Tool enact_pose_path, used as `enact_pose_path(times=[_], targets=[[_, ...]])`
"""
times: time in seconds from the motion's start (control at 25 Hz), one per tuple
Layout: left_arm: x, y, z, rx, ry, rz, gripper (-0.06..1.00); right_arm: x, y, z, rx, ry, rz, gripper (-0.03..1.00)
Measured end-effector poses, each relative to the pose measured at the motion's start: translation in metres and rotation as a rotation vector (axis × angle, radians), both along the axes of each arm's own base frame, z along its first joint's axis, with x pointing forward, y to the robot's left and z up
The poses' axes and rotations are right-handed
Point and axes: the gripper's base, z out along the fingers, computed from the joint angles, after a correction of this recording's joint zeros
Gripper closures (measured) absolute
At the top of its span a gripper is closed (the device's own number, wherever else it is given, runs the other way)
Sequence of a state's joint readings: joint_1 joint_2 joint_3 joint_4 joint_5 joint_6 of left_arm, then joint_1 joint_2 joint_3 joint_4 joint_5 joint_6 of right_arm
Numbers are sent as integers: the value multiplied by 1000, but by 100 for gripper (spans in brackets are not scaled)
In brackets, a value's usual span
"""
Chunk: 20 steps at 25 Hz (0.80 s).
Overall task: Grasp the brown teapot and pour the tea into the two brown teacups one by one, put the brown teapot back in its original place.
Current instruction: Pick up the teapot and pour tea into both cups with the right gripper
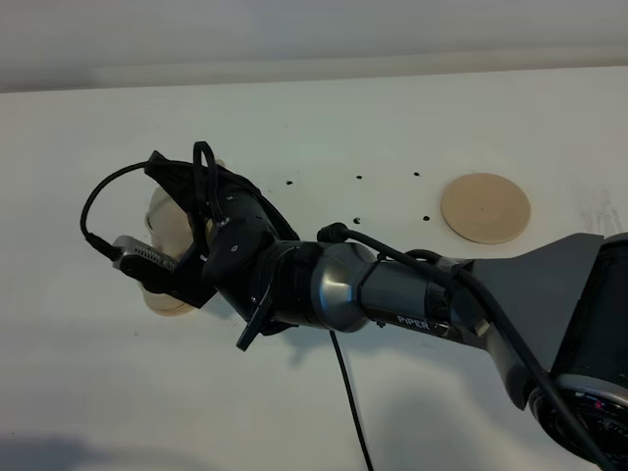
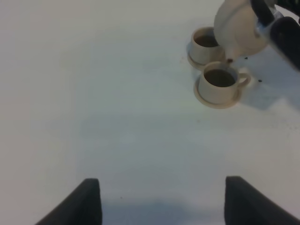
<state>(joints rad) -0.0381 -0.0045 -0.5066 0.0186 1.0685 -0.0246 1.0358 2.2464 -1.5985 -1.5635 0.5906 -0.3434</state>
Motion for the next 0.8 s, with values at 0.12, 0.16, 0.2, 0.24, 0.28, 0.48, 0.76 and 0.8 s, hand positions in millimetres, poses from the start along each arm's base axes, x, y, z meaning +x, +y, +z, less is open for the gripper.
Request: enact_pose_path(times=[0.12,0.16,0.2,0.24,0.28,0.48,0.76,0.8], targets=[[0,0,0,0,0,0,41,0,-2,-1,15,23,-34,88],[0,0,0,0,0,0,41,0,-3,-2,18,28,-45,88],[0,0,0,0,0,0,41,0,-3,-2,25,40,-57,88],[0,0,0,0,0,0,41,0,-4,-3,31,50,-69,88],[0,0,0,0,0,0,41,-1,-4,-4,43,62,-83,88],[0,0,0,0,0,0,41,-5,-6,1,104,120,-135,88],[0,0,0,0,0,0,41,-13,-14,27,262,259,-267,88],[0,0,0,0,0,0,41,-14,-16,31,288,285,-297,88]])
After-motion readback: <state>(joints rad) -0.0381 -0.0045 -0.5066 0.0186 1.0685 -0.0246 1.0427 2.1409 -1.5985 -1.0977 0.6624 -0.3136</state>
